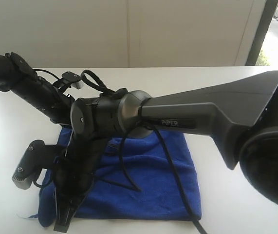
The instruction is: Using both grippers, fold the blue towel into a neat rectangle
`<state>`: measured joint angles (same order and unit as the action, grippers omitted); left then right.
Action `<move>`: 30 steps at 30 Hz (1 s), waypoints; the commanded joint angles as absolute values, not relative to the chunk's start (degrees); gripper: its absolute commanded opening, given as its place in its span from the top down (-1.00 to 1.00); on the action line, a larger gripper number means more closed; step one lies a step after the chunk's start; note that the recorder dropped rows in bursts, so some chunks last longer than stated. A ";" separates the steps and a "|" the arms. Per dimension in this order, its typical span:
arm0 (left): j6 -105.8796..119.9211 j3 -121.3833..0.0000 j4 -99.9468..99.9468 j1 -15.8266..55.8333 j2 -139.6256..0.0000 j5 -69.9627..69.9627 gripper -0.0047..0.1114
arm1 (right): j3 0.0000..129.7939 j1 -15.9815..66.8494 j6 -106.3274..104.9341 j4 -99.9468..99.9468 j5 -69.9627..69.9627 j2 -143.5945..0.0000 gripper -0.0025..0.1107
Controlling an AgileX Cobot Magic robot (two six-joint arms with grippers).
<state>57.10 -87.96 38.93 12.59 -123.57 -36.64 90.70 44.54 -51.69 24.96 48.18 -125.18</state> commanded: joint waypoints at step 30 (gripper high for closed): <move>64.85 -91.97 45.94 4.76 -117.39 -55.06 -0.05 | 90.56 44.63 -55.34 19.30 55.70 -127.54 0.96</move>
